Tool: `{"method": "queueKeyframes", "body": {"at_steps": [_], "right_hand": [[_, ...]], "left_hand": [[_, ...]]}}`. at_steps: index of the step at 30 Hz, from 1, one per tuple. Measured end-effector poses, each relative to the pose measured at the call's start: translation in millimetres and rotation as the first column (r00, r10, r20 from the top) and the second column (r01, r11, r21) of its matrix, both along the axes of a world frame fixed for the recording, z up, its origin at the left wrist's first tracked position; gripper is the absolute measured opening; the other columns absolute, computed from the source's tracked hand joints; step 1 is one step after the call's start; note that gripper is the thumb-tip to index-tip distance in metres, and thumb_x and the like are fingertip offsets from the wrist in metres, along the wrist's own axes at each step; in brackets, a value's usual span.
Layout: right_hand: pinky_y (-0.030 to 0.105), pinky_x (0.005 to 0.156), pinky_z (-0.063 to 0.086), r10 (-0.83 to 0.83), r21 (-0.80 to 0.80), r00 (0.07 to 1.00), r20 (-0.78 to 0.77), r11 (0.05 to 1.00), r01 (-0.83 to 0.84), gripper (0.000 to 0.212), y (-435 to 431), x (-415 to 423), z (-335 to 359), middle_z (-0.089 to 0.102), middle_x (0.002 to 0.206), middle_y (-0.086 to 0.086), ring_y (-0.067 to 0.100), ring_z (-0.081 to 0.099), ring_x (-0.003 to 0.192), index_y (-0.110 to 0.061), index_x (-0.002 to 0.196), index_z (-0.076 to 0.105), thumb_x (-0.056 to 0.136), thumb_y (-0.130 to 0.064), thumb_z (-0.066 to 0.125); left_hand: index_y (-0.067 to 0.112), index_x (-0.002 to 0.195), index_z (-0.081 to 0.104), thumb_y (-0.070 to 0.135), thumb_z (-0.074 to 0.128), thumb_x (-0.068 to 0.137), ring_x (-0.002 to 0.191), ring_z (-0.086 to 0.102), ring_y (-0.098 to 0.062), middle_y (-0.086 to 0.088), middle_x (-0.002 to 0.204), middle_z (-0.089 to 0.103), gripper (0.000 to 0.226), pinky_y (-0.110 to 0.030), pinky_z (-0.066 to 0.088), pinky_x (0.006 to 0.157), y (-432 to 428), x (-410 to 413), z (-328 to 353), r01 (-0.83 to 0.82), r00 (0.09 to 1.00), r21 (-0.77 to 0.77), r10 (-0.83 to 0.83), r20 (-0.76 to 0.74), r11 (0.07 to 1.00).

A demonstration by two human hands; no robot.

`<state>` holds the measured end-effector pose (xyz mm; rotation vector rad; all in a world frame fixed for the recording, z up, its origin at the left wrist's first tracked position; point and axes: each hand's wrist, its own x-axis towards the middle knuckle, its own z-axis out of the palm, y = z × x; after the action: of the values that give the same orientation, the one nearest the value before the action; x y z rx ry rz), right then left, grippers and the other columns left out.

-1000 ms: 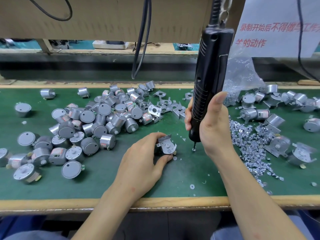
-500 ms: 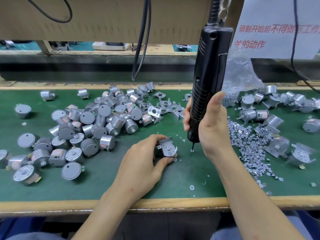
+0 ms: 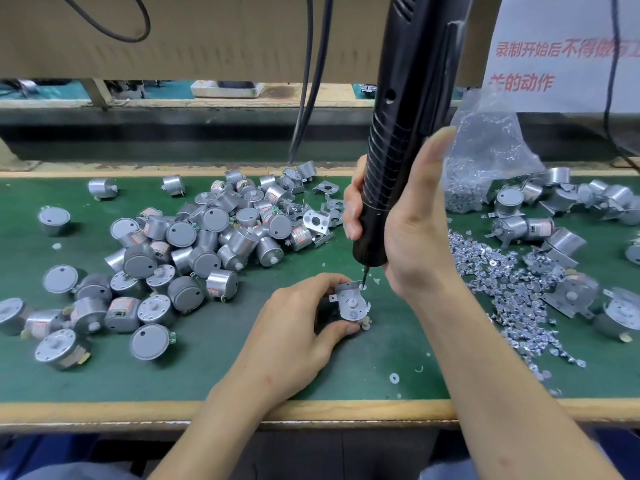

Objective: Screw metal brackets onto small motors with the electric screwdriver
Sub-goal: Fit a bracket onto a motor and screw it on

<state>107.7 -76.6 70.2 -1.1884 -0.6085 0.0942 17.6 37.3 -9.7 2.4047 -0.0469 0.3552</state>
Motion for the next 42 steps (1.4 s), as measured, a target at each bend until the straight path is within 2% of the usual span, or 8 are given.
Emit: {"method": "queueKeyframes", "body": {"at_steps": [11,18,25,30,32,37,42], "right_hand": [[0.030,0.051,0.041,0.019,0.015,0.999,-0.042,1.000,-0.018,0.074,8,2,-11,0.052,0.058,0.004,0.021,0.046,0.047,-0.017,0.072,0.056,0.067,-0.087,0.034],[0.028,0.050,0.044,0.015,-0.002,0.999,-0.031,1.000,-0.015,0.074,10,1,-13,0.053,0.058,0.003,0.020,0.048,0.048,-0.017,0.070,0.056,0.069,-0.087,0.033],[0.028,0.051,0.043,0.015,0.007,0.999,-0.044,1.000,-0.015,0.072,11,1,-13,0.054,0.058,0.003,0.021,0.047,0.046,-0.022,0.067,0.058,0.066,-0.090,0.035],[0.030,0.051,0.043,0.012,0.001,0.999,-0.029,1.000,-0.012,0.078,11,1,-13,0.054,0.058,0.004,0.020,0.048,0.046,-0.016,0.071,0.056,0.067,-0.091,0.035],[0.030,0.052,0.042,0.011,-0.001,1.000,-0.027,1.000,-0.011,0.078,11,0,-14,0.054,0.057,0.003,0.020,0.048,0.046,-0.014,0.072,0.055,0.068,-0.089,0.034],[0.028,0.051,0.042,0.007,-0.002,1.000,-0.024,1.000,-0.007,0.078,12,-1,-15,0.053,0.056,0.003,0.020,0.047,0.046,-0.013,0.073,0.054,0.068,-0.088,0.033],[0.028,0.050,0.039,-0.008,-0.013,1.000,-0.003,1.000,0.008,0.081,13,-3,-15,0.052,0.054,0.002,0.021,0.045,0.044,-0.014,0.071,0.053,0.067,-0.093,0.035]], "left_hand": [[0.031,0.118,0.062,0.032,0.079,0.080,0.075,0.048,0.018,0.049,0.088,0.050,0.041,-0.001,0.032,0.068,0,0,0,-0.001,1.000,0.032,0.000,0.020,1.000],[0.033,0.118,0.061,0.035,0.078,0.080,0.076,0.048,0.017,0.046,0.082,0.051,0.041,-0.002,0.033,0.069,0,0,-2,-0.010,1.000,0.042,0.009,0.019,0.999],[0.034,0.120,0.060,0.035,0.077,0.081,0.075,0.048,0.018,0.049,0.088,0.049,0.043,-0.002,0.032,0.068,0,0,-2,0.000,1.000,0.056,-0.002,0.026,0.998],[0.034,0.121,0.060,0.036,0.077,0.081,0.075,0.048,0.017,0.048,0.085,0.049,0.043,-0.003,0.033,0.068,0,0,-3,-0.003,1.000,0.059,0.002,0.016,0.998],[0.034,0.121,0.059,0.037,0.076,0.081,0.075,0.047,0.016,0.045,0.081,0.049,0.044,-0.005,0.032,0.068,0,1,-3,-0.007,1.000,0.059,0.006,0.011,0.998],[0.037,0.120,0.058,0.038,0.075,0.082,0.075,0.048,0.014,0.043,0.085,0.051,0.042,-0.011,0.033,0.067,-1,1,-2,-0.003,1.000,0.053,0.003,0.004,0.999],[0.036,0.120,0.058,0.038,0.074,0.083,0.073,0.047,0.012,0.034,0.084,0.051,0.041,-0.017,0.035,0.069,-2,0,-1,-0.002,1.000,0.049,0.003,-0.010,0.999]]}}
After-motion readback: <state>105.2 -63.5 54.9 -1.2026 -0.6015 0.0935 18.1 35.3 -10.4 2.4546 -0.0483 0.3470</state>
